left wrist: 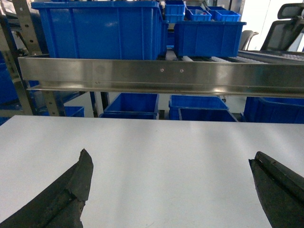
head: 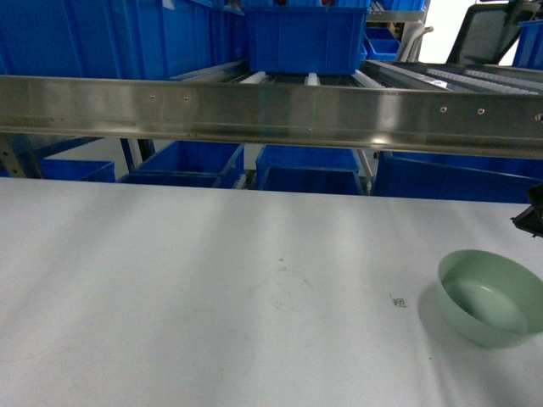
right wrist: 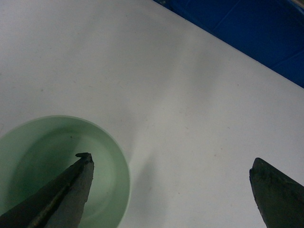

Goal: Place green bowl on second shelf with right arm

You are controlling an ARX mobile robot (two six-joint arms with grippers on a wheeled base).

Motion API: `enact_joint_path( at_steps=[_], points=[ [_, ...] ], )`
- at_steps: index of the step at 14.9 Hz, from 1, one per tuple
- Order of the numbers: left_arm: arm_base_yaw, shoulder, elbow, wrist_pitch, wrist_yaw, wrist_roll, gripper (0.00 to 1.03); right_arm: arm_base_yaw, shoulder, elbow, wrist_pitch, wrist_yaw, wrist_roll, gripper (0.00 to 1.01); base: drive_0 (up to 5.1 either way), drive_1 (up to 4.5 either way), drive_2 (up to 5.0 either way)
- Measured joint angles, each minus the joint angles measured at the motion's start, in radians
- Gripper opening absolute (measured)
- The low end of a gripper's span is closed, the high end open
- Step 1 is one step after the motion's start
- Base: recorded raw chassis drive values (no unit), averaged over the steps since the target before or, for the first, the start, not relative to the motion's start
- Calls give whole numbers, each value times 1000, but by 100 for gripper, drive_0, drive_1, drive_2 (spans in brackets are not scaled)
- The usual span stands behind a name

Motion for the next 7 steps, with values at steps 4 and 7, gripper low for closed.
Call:
enact_joint_path(
  at_steps=[4,7],
  points=[
    [0,0,0,0,0,0,98,-9,38,-2,7,-2,-26,98,0,0,0],
    [0,0,0,0,0,0,98,-2,43,-35,5,-2,-47,98,0,0,0]
  ],
)
